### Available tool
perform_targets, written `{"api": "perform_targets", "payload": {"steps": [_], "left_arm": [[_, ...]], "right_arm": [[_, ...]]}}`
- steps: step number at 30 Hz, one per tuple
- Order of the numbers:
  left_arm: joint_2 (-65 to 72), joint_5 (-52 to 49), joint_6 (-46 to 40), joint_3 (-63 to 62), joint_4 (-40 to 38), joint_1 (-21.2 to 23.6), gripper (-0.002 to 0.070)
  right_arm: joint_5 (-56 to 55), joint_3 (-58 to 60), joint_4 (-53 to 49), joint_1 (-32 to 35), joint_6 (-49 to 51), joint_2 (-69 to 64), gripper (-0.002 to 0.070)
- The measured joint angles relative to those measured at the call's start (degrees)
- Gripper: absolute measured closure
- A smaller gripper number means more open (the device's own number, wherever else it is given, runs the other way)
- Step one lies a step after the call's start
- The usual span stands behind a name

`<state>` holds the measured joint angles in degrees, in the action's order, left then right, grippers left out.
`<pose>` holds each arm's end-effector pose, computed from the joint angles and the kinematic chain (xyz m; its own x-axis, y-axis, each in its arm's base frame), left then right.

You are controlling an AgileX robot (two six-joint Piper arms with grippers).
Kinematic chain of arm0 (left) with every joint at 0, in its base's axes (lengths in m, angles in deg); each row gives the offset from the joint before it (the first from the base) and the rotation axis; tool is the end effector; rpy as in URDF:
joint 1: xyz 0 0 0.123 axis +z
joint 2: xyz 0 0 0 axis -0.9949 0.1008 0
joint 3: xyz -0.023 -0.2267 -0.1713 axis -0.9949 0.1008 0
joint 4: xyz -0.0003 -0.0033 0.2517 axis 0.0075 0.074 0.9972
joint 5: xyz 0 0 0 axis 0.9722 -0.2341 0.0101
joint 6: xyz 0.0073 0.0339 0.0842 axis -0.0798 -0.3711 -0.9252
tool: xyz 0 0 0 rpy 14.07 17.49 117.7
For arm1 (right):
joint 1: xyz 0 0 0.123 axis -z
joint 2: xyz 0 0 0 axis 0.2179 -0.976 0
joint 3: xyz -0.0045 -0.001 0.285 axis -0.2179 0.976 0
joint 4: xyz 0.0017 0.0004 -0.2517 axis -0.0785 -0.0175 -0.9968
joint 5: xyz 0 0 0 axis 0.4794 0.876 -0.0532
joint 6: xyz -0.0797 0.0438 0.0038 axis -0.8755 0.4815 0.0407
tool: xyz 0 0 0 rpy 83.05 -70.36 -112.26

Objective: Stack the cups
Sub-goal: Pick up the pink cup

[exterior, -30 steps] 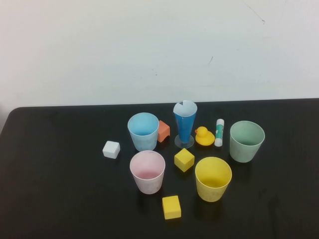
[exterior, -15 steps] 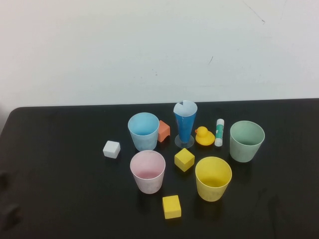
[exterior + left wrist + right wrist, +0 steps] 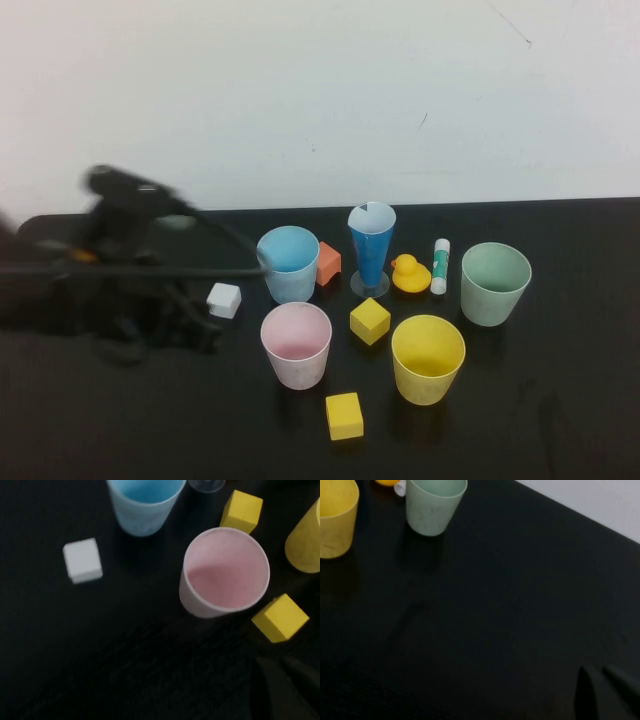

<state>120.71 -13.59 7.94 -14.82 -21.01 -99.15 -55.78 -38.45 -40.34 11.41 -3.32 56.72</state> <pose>0.2552 -0.0920 0.2746 -0.6758 0.2880 -0.6785 0.4865 0.8658 -0.1171 0.0864 0.0026 0.2509 -0.4750 -0.4327 -0.7662 -0.2533 0.9011 -0.3518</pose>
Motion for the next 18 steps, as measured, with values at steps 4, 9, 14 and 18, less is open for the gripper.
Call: {"api": "perform_targets", "payload": {"steps": [4,9,14,18], "left_arm": [[7.9,2.04,-0.09,-4.5,2.8,-4.27,0.0659],[16.65,2.41,0.01,-9.13,3.03,-4.92,0.0438],[24.55,2.54,0.12,-14.0,3.03,-4.92,0.0192],[30.95,3.58,0.12,-18.24,3.41,-4.92,0.0176]], "right_arm": [[-0.56,0.0,0.0,0.0,-0.13,0.0,0.0679],[-0.9,0.0,0.0,0.0,-0.15,0.0,0.0679],[-1.55,0.0,0.0,0.0,-0.15,0.0,0.0679],[-1.6,0.0,0.08,0.0,-0.15,0.0,0.0679]]}}
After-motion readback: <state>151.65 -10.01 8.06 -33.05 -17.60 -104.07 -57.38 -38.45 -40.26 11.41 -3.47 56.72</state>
